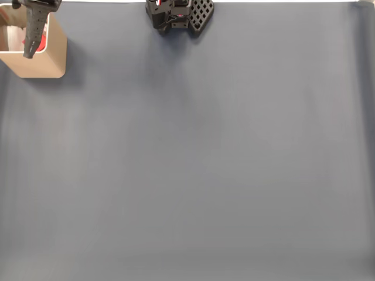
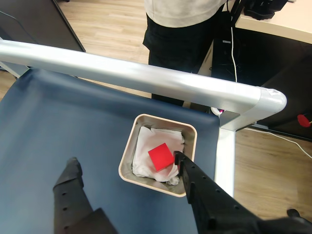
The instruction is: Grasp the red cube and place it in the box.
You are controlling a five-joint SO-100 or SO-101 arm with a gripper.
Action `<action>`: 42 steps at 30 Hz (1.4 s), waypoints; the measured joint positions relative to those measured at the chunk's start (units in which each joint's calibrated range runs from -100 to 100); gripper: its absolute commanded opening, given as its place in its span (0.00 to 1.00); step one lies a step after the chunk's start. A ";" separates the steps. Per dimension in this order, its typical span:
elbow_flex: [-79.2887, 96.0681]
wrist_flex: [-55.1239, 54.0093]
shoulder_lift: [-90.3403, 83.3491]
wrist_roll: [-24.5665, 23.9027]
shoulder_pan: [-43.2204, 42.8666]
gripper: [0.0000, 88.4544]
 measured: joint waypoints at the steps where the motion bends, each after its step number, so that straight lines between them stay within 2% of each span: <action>1: 0.00 0.00 0.00 0.00 0.00 0.22; 4: 0.00 0.00 0.00 -0.34 0.00 0.09; 7: 0.00 0.00 0.00 -0.34 -0.82 0.00; 16: -1.63 0.00 3.04 -0.34 -8.31 0.00; 35: -5.52 -0.16 6.77 1.12 -35.01 0.00; 42: -1.27 -2.86 3.91 1.51 -44.58 0.00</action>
